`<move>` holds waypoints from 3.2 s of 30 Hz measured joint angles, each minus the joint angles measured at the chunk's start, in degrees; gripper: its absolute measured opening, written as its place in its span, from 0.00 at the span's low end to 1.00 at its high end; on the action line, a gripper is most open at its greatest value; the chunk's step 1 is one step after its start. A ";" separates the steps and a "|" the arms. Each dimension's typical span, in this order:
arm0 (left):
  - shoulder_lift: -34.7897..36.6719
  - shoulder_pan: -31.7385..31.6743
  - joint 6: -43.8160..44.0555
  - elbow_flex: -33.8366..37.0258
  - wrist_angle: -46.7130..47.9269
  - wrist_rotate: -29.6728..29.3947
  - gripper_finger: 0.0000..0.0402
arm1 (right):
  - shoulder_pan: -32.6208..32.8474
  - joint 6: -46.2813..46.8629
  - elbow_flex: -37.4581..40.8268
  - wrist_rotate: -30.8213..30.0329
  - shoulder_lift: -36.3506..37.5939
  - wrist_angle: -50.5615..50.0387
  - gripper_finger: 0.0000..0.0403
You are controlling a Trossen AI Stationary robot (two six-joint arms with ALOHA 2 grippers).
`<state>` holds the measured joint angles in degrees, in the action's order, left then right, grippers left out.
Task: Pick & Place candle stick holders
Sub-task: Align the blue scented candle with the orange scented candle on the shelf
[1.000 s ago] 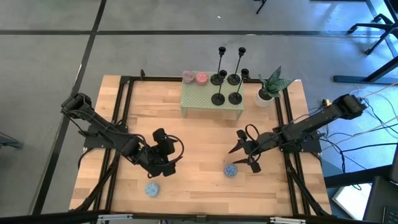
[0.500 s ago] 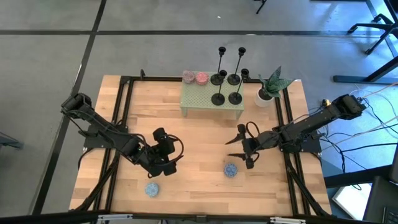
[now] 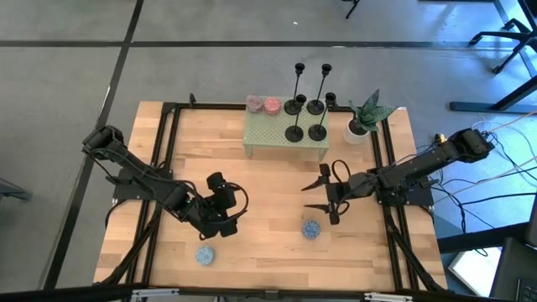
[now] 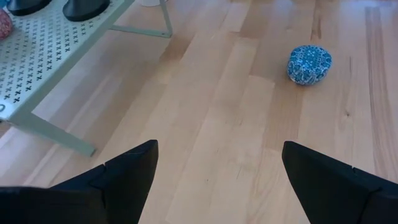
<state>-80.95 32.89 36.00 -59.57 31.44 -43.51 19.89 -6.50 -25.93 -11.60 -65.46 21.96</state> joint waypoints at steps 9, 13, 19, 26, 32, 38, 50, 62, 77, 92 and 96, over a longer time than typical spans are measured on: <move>0.00 0.01 0.30 -0.02 0.00 0.28 0.85 | -0.44 5.55 -1.33 8.19 -0.33 -0.95 0.83; -0.02 0.01 0.30 -0.02 0.00 0.31 0.85 | 1.45 11.94 -1.33 12.18 -2.11 -3.04 0.88; -0.02 0.00 0.30 -0.02 0.02 0.31 0.85 | 4.08 16.57 -1.31 12.33 -7.74 -6.87 0.90; -0.04 -0.01 0.34 -0.02 0.00 0.33 0.85 | 6.30 17.08 -1.31 12.31 -15.80 -6.09 0.90; -0.04 0.01 0.78 -0.02 0.02 0.33 0.85 | 8.35 18.04 -1.31 12.31 -18.23 -3.78 0.90; -0.04 0.00 0.78 -0.02 0.02 0.33 0.85 | 8.77 18.08 -1.31 12.31 -20.26 -2.41 0.90; -0.04 0.00 0.78 -0.04 0.04 1.64 0.85 | 8.82 18.49 -1.29 12.25 -23.73 -2.07 0.90; -0.04 0.00 0.75 -0.04 0.03 1.62 0.85 | 8.82 18.27 -1.29 11.24 -25.11 -2.50 0.77; -0.04 0.00 0.14 -0.04 0.04 1.62 0.85 | 8.62 16.77 -14.19 12.19 -25.06 -24.53 0.77; -0.04 0.00 0.61 -0.04 0.04 1.62 0.85 | 2.74 22.44 -29.16 -31.26 -25.02 -24.40 0.78; -0.04 -0.01 -0.18 -0.04 0.07 1.62 0.85 | -0.04 22.64 -29.16 -39.69 -26.07 -12.20 0.78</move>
<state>-80.99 32.88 35.81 -59.61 31.51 -41.89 19.85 16.13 -55.09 -51.29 -91.53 9.76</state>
